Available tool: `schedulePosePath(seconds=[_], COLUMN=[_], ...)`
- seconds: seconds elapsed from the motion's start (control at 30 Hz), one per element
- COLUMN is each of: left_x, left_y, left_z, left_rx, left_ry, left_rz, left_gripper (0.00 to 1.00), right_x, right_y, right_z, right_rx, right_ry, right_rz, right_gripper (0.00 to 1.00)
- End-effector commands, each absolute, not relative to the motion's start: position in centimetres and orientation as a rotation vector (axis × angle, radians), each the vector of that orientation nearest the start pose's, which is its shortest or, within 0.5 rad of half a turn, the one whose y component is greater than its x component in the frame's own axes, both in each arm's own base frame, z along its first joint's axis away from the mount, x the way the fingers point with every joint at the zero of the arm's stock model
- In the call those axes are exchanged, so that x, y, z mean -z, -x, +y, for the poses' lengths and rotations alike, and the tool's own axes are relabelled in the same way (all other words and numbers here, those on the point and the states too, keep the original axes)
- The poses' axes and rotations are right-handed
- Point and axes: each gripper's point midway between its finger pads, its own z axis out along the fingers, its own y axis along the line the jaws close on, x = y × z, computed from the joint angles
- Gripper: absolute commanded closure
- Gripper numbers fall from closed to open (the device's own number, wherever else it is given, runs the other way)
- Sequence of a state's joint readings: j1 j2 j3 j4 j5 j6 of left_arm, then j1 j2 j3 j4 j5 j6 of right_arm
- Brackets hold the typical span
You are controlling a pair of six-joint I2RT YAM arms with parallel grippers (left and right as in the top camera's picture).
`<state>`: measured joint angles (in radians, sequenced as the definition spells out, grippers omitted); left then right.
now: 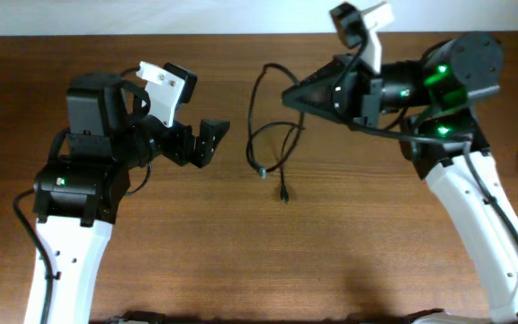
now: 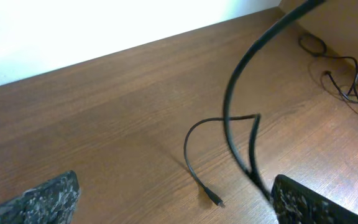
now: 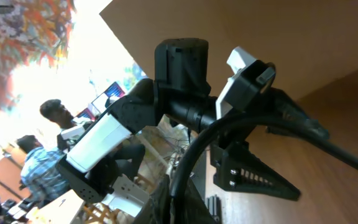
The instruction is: Untangle cables
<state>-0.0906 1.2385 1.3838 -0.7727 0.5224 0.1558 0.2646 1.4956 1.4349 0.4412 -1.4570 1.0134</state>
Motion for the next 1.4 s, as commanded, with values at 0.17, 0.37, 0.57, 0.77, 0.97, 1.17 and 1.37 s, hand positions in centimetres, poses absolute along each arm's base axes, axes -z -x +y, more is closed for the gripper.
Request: schedulePosePath(seconds=[0.17, 0.37, 0.57, 0.77, 0.97, 1.17, 1.37], left_x=[-32.6, -30.0, -32.0, -32.3, -32.6, -32.6, -32.7], left_y=[-33.9, -34.9, -34.3, -34.2, -34.4, -34.4, -34.3], left_z=[-11.9, -12.0, -14.1, -14.4, -14.4, -14.4, -14.5], left_rx=[0.557, 0.584, 0.728, 0.749, 0.743, 0.742, 0.751], left_ry=[-0.544, -0.533, -0.629, -0.640, -0.644, -0.644, -0.649], left_rz=[2.090, 2.176, 2.055, 2.042, 2.025, 2.023, 2.020], left_gripper=[0.01, 0.01, 0.01, 0.01, 0.01, 0.01, 0.01], right_x=[-51.6, -51.6, -45.8, -45.4, -46.0, -47.5, -51.8], right_y=[-31.6, -31.8, -33.8, -35.1, -34.4, -31.7, -28.1], right_z=[27.9, 27.9, 28.8, 28.1, 28.4, 30.9, 31.6], right_rx=[-1.676, -1.675, -1.606, -1.581, -1.632, -1.716, -1.842], right_ry=[0.592, 0.578, 0.556, 0.507, 0.517, 0.592, 0.650], right_rz=[1.334, 1.342, 1.592, 1.599, 1.592, 1.524, 1.333], right_gripper=[0.96, 0.96, 0.96, 0.96, 0.96, 0.96, 0.96])
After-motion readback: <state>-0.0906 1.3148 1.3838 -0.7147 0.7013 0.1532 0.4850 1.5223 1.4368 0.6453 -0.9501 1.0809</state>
